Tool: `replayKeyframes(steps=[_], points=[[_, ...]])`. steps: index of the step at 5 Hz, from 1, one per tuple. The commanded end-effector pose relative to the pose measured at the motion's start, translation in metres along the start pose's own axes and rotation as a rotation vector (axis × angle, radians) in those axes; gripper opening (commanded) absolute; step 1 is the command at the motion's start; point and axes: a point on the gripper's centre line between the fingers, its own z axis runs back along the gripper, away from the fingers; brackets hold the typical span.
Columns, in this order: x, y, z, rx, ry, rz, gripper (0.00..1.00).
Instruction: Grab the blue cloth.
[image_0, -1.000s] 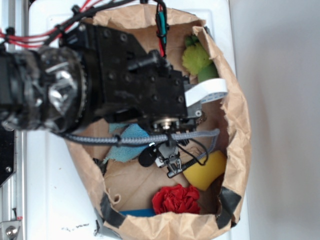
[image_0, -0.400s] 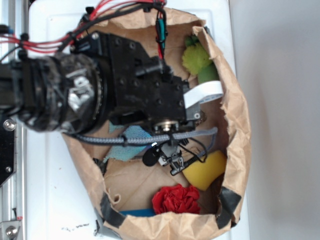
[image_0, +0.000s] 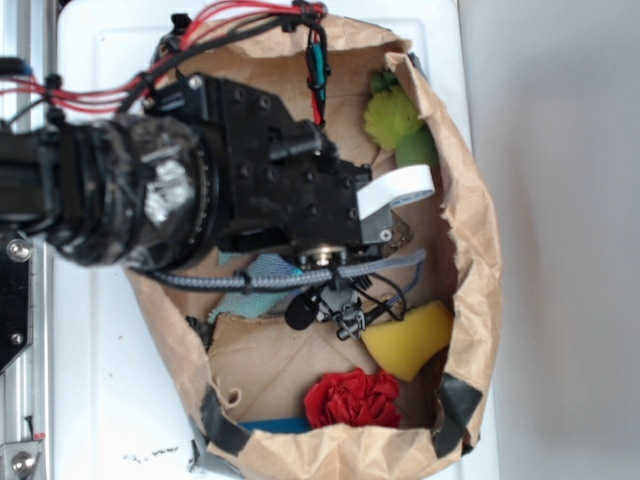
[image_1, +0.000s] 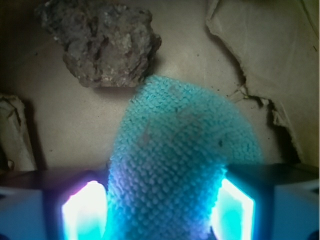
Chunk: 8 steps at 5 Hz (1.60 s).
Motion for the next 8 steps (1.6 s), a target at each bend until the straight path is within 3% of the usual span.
replayKeyframes(steps=[1,5,6,7,8], points=[[0.006,-0.002,0.014,-0.032,-0.054,-0.015,0.0],[-0.013,0.002,0.077,-0.053,-0.031,-0.345,0.0],[-0.009,0.0,0.087,-0.064,-0.063,-0.382,0.0],[-0.005,-0.001,0.112,-0.106,-0.172,-0.373,0.0],[0.0,-0.01,0.13,-0.083,-0.189,-0.367,0.0]])
